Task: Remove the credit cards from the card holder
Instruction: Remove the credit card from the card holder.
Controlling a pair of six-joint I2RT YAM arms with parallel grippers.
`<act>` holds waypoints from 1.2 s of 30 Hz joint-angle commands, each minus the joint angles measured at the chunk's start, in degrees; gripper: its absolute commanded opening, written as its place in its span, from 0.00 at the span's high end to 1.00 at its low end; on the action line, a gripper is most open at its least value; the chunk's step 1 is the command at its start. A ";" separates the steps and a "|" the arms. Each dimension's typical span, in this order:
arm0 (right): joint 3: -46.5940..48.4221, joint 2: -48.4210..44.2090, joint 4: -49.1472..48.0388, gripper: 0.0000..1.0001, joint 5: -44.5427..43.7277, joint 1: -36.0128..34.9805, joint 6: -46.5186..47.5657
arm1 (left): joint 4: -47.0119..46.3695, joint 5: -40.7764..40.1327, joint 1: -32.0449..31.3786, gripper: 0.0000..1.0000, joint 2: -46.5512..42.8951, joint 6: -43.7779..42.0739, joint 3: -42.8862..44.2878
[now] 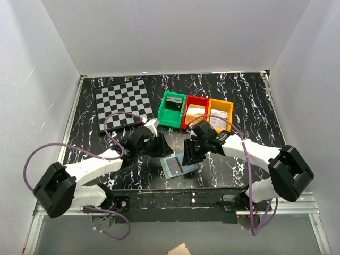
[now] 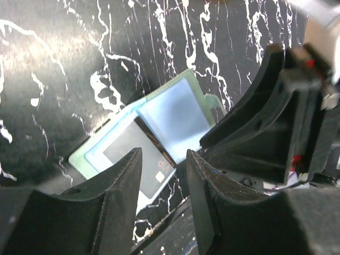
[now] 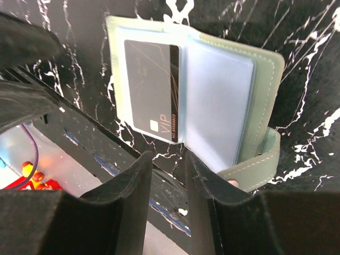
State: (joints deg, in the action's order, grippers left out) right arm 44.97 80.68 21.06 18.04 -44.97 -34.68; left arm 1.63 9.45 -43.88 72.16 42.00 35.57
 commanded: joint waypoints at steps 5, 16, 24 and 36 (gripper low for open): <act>8.81 0.52 3.90 0.60 0.06 0.32 4.53 | 0.13 -1.10 -3.22 0.66 -5.81 7.13 -6.48; 10.23 9.75 2.50 0.60 2.17 2.25 5.85 | -0.57 -1.19 -5.17 0.71 -0.35 8.45 -8.23; 6.27 9.93 -1.54 0.59 5.07 2.78 4.44 | -1.01 -1.54 -5.17 0.73 0.78 8.98 -10.00; 2.76 9.23 -4.80 0.59 6.13 2.78 2.07 | -3.21 -3.56 -5.17 0.76 5.97 7.05 -8.50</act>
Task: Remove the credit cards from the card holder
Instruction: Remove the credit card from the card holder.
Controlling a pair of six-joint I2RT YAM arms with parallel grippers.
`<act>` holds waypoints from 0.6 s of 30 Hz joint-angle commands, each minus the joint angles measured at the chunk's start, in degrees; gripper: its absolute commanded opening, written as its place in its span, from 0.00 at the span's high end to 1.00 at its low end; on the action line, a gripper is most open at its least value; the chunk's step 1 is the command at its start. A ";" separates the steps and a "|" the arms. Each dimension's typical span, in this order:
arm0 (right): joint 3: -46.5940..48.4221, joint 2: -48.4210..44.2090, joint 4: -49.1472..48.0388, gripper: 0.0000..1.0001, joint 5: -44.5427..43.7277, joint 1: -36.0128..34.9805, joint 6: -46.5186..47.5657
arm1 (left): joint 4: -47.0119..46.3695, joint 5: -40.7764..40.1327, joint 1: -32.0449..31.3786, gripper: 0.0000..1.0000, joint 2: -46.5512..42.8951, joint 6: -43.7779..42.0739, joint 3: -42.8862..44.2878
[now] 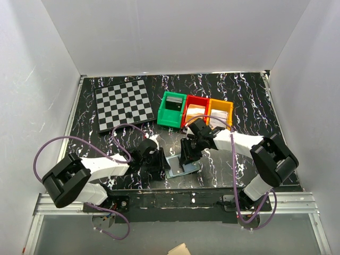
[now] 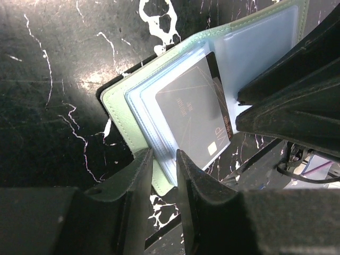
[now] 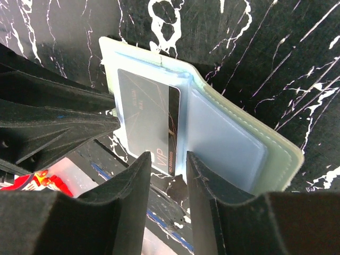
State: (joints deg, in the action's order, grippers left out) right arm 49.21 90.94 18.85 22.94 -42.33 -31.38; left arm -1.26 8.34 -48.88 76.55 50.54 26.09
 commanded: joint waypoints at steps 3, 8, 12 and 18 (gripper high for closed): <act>-2.45 -1.72 -3.47 0.57 0.79 0.14 -2.28 | 0.02 -3.06 -0.07 0.76 2.37 -2.29 2.12; -3.42 -3.13 -3.56 0.56 -1.22 0.23 -3.87 | 0.91 -3.86 0.45 0.76 4.30 -4.13 4.76; -4.65 -4.36 -3.73 0.55 -3.42 0.93 -5.01 | 3.10 -3.86 1.24 0.76 5.09 -5.28 6.08; -6.93 -5.42 -6.19 0.56 -2.38 3.21 -6.15 | 4.16 -4.47 1.51 0.77 5.10 -5.63 6.26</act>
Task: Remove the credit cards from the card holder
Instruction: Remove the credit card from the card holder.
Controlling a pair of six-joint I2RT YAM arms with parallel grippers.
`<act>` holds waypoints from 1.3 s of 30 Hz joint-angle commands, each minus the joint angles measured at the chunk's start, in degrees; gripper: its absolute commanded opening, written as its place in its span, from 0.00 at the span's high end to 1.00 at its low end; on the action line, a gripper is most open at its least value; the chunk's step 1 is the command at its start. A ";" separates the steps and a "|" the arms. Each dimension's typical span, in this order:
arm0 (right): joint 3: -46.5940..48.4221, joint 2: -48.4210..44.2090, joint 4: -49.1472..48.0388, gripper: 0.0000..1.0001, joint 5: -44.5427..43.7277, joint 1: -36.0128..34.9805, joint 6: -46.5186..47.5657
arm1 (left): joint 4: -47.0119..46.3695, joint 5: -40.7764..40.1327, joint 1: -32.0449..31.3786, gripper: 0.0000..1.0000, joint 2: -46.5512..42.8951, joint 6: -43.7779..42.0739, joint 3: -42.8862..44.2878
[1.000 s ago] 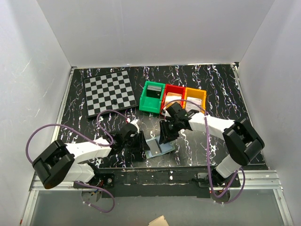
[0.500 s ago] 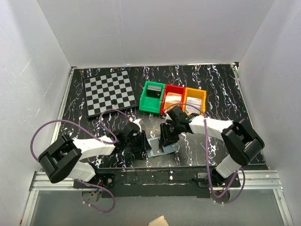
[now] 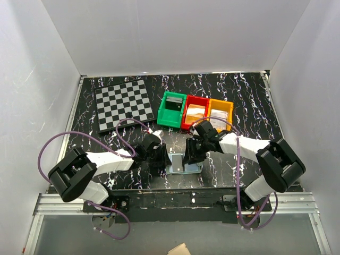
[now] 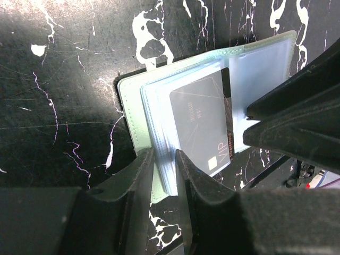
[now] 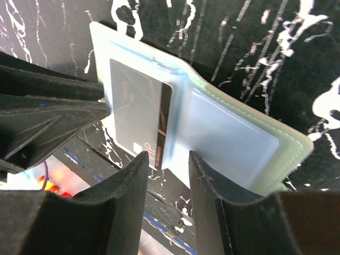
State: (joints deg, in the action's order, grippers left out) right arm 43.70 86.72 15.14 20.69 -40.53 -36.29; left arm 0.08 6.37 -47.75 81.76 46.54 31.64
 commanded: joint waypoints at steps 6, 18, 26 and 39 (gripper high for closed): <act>-2.66 -1.20 -4.68 0.57 1.11 2.04 -1.68 | 3.44 -2.77 0.64 0.68 -4.05 -1.81 -0.52; -2.31 -1.29 -5.03 0.57 1.37 2.13 -1.85 | -1.64 1.88 0.64 0.66 -9.17 -1.55 0.53; -2.22 -1.90 -5.38 0.57 1.99 2.13 -2.55 | -5.26 4.09 0.64 0.71 -2.22 -1.11 0.27; -3.01 -1.02 -10.12 0.58 5.68 2.21 -4.92 | -5.35 3.47 0.64 0.78 0.42 -0.40 -0.44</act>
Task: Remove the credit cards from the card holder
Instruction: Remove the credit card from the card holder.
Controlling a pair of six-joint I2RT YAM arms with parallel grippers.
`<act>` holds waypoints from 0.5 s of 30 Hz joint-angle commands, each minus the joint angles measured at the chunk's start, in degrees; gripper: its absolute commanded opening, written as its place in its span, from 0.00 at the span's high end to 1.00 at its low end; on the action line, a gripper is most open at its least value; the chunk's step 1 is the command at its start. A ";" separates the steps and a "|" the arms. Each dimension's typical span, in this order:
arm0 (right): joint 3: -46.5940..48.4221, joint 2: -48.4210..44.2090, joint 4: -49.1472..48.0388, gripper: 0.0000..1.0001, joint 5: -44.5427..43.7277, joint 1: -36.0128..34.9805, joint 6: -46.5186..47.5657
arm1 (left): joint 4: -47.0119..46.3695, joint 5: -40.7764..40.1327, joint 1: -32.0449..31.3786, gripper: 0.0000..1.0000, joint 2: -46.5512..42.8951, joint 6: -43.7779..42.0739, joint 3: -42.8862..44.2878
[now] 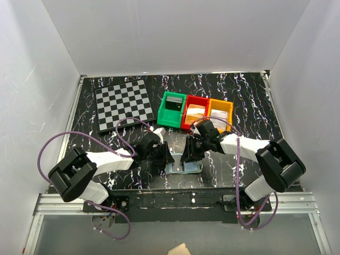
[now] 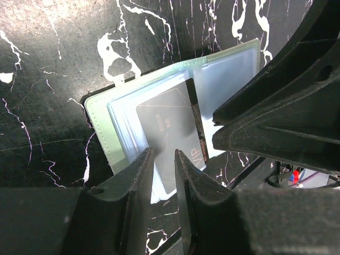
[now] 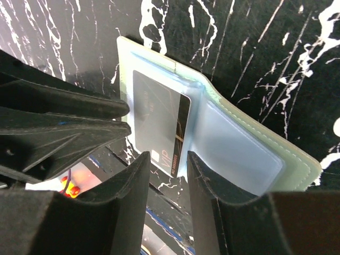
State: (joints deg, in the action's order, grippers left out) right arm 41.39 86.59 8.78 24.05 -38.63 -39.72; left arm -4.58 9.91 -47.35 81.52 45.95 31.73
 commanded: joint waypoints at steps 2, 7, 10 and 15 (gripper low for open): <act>-0.87 -0.63 -4.12 0.58 2.49 0.40 -1.76 | -0.78 -0.33 0.24 0.80 0.93 0.36 -0.87; -1.39 0.07 -4.82 0.59 2.84 0.66 -1.94 | -0.78 -0.77 0.24 0.82 1.54 0.54 -1.58; -1.75 0.60 -4.99 0.59 2.84 0.84 -2.02 | -0.96 -0.86 0.16 0.82 1.89 0.80 -1.84; -2.27 1.04 -5.17 0.59 2.75 1.10 -2.11 | -1.05 -1.12 0.24 0.83 1.98 0.98 -2.19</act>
State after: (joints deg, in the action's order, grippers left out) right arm 39.81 87.00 5.37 25.93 -37.89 -41.69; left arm -6.59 9.87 -47.31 82.98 46.98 30.81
